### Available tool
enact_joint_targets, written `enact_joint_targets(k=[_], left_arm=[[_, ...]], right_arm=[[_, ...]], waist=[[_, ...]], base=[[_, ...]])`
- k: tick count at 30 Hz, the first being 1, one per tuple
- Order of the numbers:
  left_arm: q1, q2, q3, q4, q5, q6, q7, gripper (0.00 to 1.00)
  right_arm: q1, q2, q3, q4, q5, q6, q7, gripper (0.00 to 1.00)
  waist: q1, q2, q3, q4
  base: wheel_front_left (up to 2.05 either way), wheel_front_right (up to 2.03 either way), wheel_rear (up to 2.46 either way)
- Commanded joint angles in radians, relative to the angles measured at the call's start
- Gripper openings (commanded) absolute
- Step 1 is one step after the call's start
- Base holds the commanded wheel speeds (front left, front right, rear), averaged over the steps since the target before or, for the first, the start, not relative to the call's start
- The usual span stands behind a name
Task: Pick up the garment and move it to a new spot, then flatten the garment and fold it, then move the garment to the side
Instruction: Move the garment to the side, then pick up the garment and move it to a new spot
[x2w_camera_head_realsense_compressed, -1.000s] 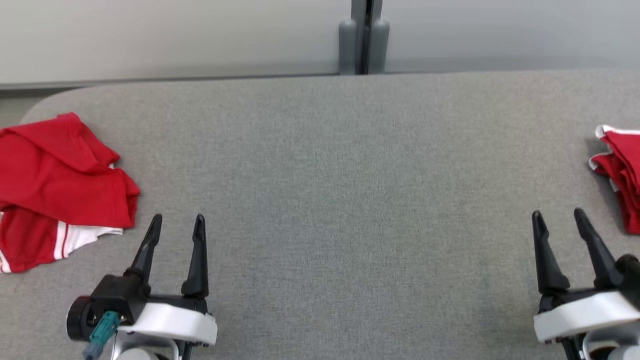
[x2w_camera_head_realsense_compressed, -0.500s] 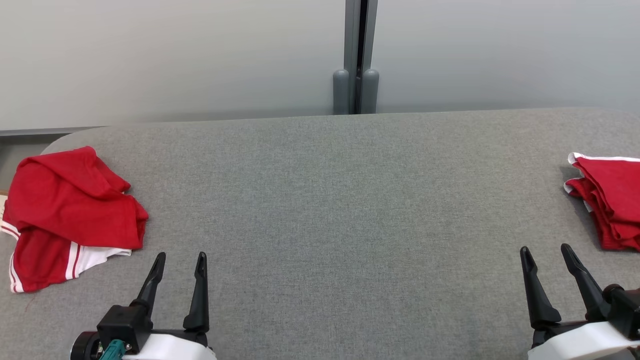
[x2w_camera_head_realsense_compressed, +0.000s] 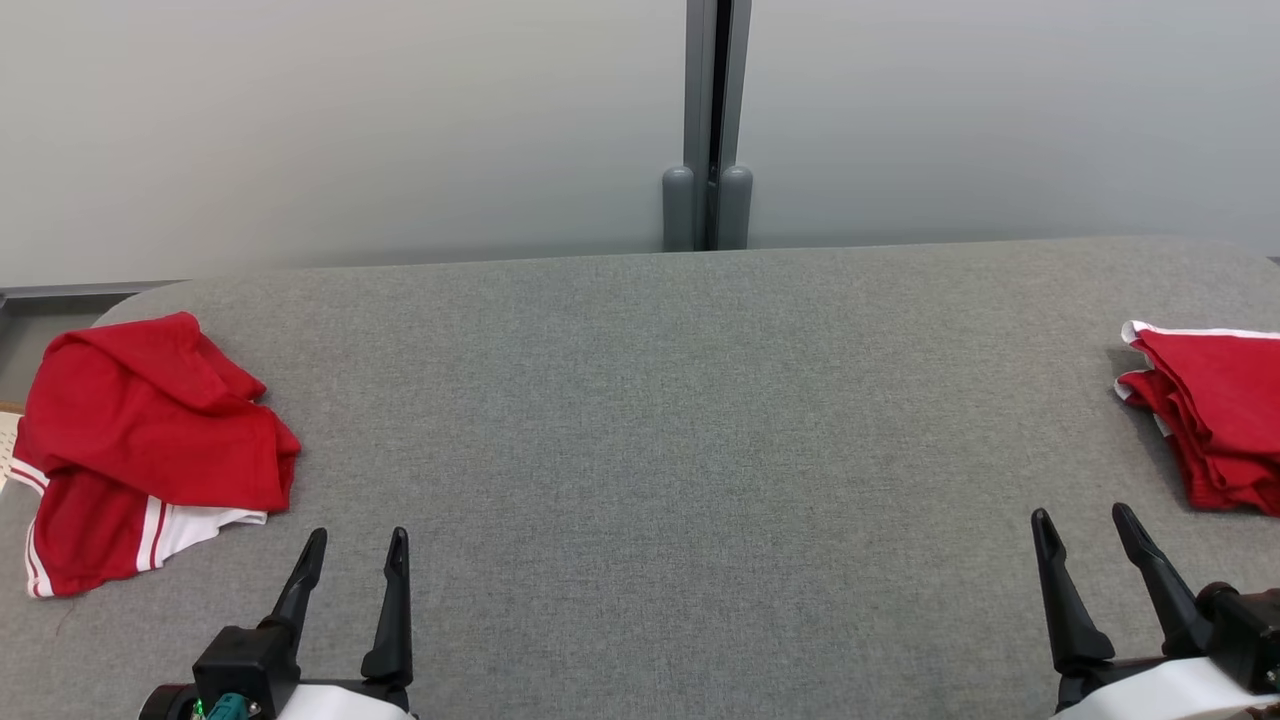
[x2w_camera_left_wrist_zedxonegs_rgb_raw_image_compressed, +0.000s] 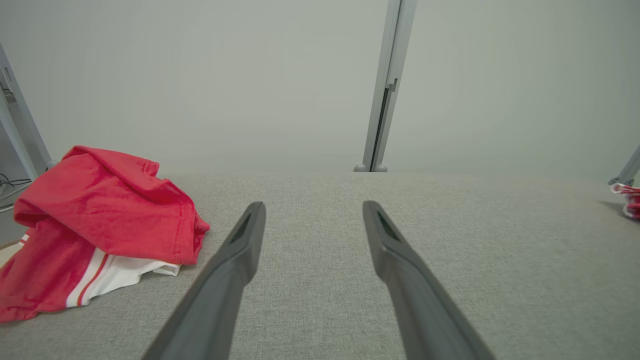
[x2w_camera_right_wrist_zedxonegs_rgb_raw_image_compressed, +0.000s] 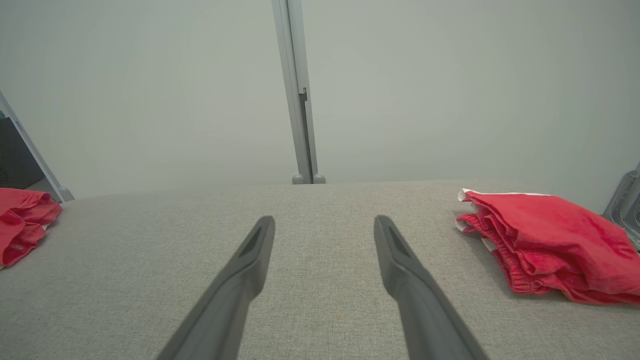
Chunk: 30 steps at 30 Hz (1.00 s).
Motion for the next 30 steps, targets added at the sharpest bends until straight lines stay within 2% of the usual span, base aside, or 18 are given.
enact_joint_targets(k=[1,20,25,30], left_arm=[[0.004,0.005,0.0,-0.004,-0.004,0.004,0.001,1.0],[-0.017,0.014,-0.001,-0.003,-0.012,0.016,-0.002,1.0],[-0.04,0.003,-0.001,-0.001,-0.018,0.019,-0.006,1.0],[-0.083,-0.012,0.003,0.007,-0.025,0.011,-0.013,1.0]], right_arm=[[0.011,-0.001,-0.001,-0.006,-0.004,-0.001,0.005,1.0],[0.011,0.011,-0.002,-0.017,-0.012,-0.001,0.012,1.0],[0.019,0.013,-0.009,-0.038,-0.018,-0.001,0.018,1.0],[0.021,0.016,-0.016,-0.067,-0.026,-0.001,0.027,1.0]], waist=[[0.0,-0.0001,0.0,0.0],[0.0,-0.0001,-0.004,0.015],[0.0,-0.0001,0.006,0.073],[0.0,-0.0001,0.02,0.178]], base=[[0.0,0.0,0.0],[0.0,0.0,0.0],[0.0,0.0,0.0],[0.0,0.0,0.0]])
